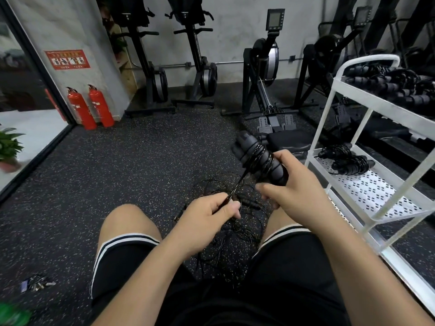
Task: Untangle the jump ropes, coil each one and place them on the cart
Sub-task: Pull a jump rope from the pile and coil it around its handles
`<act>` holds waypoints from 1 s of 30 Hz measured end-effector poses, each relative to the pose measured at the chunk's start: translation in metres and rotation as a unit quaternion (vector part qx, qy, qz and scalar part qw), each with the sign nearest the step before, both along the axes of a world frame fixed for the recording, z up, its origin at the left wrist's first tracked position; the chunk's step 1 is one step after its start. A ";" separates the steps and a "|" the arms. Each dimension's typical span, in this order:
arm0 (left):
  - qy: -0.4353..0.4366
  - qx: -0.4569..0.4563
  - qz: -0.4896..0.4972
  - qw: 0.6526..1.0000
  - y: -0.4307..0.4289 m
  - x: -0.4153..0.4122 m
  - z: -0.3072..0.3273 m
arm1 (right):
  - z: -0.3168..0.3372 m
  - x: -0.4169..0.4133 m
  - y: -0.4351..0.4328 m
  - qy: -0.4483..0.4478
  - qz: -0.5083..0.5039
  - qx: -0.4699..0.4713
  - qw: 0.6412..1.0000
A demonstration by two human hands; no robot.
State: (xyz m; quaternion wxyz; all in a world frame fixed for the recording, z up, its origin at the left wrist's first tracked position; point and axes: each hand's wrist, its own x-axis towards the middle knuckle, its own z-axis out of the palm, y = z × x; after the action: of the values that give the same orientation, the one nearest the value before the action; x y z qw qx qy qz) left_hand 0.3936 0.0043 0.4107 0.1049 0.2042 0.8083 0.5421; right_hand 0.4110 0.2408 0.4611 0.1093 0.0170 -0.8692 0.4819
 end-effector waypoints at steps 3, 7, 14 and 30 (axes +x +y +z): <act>0.017 0.018 0.006 1.000 0.000 0.004 0.009 | -0.004 -0.004 0.008 -0.011 -0.032 0.118 0.992; 0.039 0.036 0.041 0.998 -0.003 0.003 0.015 | -0.005 -0.004 0.014 -0.150 0.085 0.181 0.968; 0.058 0.117 0.074 0.989 -0.014 -0.006 0.015 | 0.018 0.019 0.008 -0.277 0.337 0.087 0.896; -0.036 0.145 0.058 0.987 0.008 0.005 0.010 | 0.019 0.009 0.003 -0.083 0.191 -0.225 0.952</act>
State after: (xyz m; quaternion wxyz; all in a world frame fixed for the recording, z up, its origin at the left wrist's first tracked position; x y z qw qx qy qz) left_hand 0.3991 0.0118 0.4205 0.0719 0.1507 0.7275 0.6655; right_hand 0.4199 0.2434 0.4800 -0.0561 0.1178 -0.7250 0.6762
